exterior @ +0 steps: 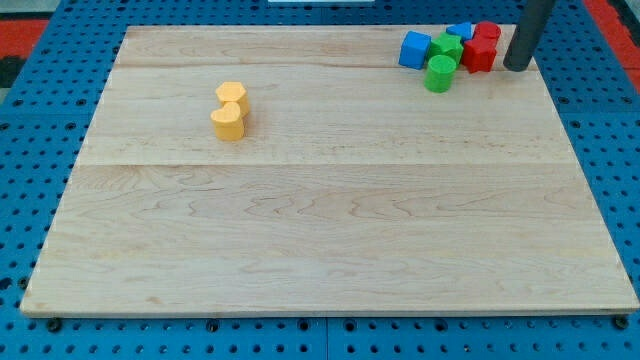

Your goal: Separate the green star and group of blocks

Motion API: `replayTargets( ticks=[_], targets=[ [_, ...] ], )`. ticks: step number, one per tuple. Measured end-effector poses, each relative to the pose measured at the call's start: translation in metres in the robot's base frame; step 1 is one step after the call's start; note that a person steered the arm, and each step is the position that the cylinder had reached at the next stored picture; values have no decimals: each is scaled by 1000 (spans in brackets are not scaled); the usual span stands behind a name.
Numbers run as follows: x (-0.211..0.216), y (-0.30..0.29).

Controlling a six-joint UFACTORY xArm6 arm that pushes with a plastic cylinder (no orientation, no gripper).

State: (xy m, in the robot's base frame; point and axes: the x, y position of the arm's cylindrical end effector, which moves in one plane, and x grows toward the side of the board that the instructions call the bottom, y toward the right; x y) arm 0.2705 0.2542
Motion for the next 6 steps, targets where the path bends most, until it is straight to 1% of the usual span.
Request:
replayTargets(
  ticks=[1, 2, 3, 6],
  targets=[
    [4, -9],
    [-17, -8],
    [-21, -8],
    [-19, -43]
  ],
)
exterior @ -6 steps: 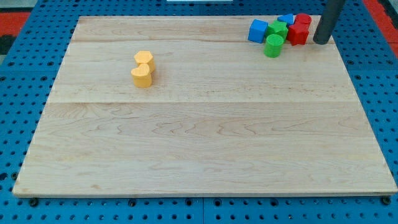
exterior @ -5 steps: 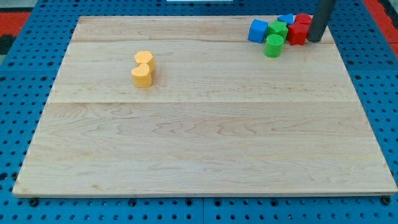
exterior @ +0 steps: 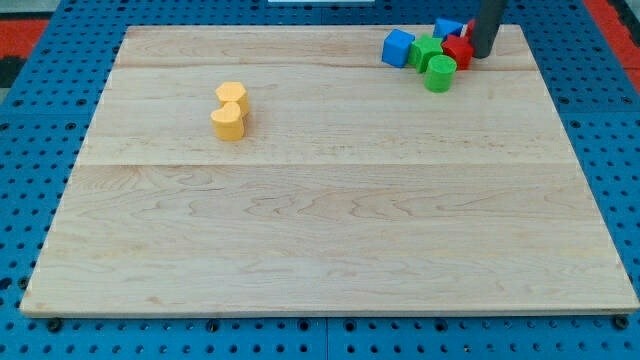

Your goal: Separate the green star and group of blocks

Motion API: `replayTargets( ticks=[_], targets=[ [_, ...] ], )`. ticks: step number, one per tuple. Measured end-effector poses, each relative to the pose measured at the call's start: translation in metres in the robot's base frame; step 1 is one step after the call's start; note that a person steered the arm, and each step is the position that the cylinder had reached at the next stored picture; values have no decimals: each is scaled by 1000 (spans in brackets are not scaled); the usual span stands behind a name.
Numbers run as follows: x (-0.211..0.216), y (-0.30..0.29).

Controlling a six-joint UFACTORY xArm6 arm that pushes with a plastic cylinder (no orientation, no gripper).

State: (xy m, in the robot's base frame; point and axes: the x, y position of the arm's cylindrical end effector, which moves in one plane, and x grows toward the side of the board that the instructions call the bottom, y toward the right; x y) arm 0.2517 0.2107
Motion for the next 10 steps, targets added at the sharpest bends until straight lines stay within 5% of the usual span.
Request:
replayTargets(
  ticks=[2, 6, 8, 10],
  targets=[
    [-26, -12],
    [13, -72],
    [40, -172],
    [53, -106]
  ],
)
